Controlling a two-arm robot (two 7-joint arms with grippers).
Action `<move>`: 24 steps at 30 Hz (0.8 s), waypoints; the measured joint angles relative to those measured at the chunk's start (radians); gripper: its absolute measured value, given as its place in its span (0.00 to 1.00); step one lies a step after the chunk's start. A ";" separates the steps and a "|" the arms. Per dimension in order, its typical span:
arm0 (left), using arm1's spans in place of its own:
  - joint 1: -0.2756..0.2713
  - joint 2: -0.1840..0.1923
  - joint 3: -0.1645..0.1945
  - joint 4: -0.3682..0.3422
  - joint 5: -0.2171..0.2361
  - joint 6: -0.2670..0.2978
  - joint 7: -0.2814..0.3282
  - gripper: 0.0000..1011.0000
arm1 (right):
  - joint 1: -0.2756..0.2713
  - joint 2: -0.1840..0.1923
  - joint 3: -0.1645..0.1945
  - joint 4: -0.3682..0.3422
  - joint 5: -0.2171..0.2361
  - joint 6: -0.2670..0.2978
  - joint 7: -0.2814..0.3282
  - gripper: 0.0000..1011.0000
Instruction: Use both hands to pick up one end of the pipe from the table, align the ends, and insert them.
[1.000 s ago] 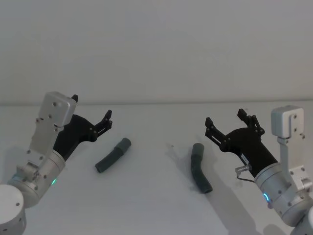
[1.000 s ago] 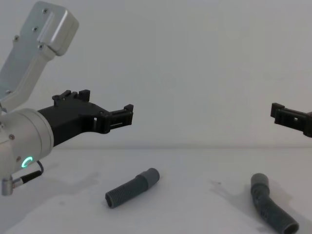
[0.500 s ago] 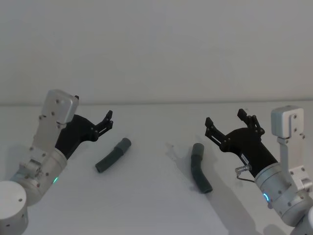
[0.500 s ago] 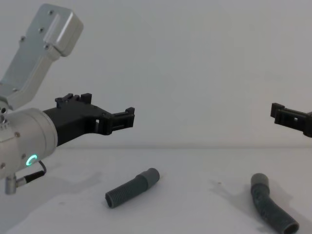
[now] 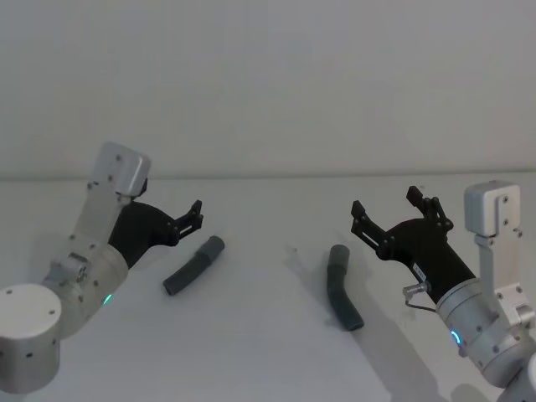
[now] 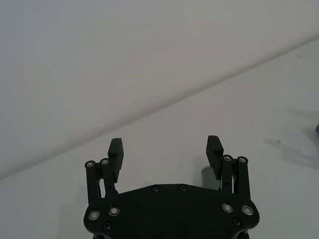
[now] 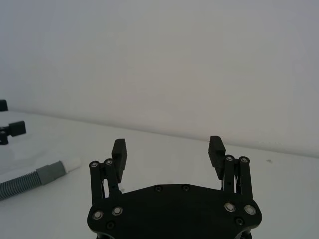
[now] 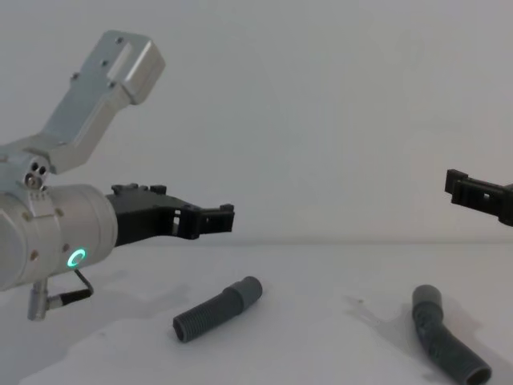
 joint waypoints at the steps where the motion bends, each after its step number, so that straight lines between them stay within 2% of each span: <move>1: -0.004 -0.002 0.001 0.003 -0.003 0.010 -0.005 0.99 | 0.000 0.000 0.000 0.000 0.000 0.000 0.000 0.99; 14: -0.095 -0.013 0.035 0.073 -0.028 0.127 -0.117 0.99 | 0.000 0.000 0.000 0.000 0.000 0.000 0.000 0.99; 24: -0.138 -0.028 0.055 0.102 -0.030 0.195 -0.161 0.99 | 0.000 0.000 0.000 0.000 0.000 0.000 0.000 0.99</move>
